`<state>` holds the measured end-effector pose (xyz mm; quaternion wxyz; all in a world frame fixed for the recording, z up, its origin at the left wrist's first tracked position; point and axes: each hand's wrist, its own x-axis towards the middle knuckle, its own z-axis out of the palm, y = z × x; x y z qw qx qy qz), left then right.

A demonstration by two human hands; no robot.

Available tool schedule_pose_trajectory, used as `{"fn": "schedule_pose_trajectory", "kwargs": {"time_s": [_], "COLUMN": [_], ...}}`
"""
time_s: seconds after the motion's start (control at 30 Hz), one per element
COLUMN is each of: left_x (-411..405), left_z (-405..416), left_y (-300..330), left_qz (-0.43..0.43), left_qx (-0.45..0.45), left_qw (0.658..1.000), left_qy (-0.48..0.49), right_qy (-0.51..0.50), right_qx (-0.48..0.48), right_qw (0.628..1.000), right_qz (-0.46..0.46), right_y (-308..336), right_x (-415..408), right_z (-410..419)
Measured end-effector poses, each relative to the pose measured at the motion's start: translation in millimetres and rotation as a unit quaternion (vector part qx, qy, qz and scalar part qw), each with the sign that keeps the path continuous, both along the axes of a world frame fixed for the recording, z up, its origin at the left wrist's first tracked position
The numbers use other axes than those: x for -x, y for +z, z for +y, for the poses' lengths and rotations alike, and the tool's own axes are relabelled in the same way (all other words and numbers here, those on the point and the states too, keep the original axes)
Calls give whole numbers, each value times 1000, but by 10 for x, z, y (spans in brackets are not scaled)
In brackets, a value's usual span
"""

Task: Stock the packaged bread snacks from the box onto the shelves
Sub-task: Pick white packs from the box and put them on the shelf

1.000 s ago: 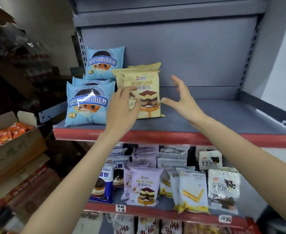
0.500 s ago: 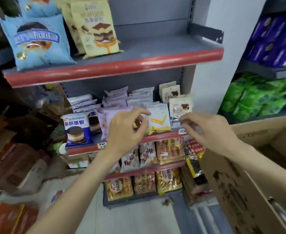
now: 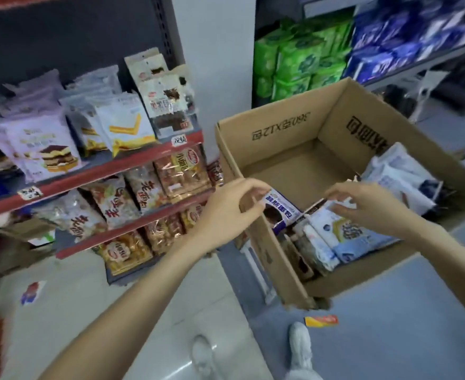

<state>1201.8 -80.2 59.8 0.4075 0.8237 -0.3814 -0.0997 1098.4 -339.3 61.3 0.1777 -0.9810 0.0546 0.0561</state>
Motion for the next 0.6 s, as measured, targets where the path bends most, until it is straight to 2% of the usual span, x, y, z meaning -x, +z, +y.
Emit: {"fn": "schedule_pose_trajectory", "kwargs": {"time_s": [0.2,0.3,0.43,0.6], "left_x": [94,64,7,-87], "left_z": [-1278,-1656,-2009,-2400], "left_y": [-413,-695,-1051,-1362], "left_qz": [37,84,148,225], "left_qx": [-131,-193,-231,-272], "left_qw": [991,977,961,934], "left_qy": [14,34,8,-48], "right_qy": [9,19,36,88], "right_qx": [20,45,30,24], "right_qw": [999,991,973,963], "right_qz": [50,126,224,253], "right_y": [-412,-619,-873,-1074], "right_x": [37,-88,-221,-310], "right_z": [-1153,-1501,-1792,-1810]}}
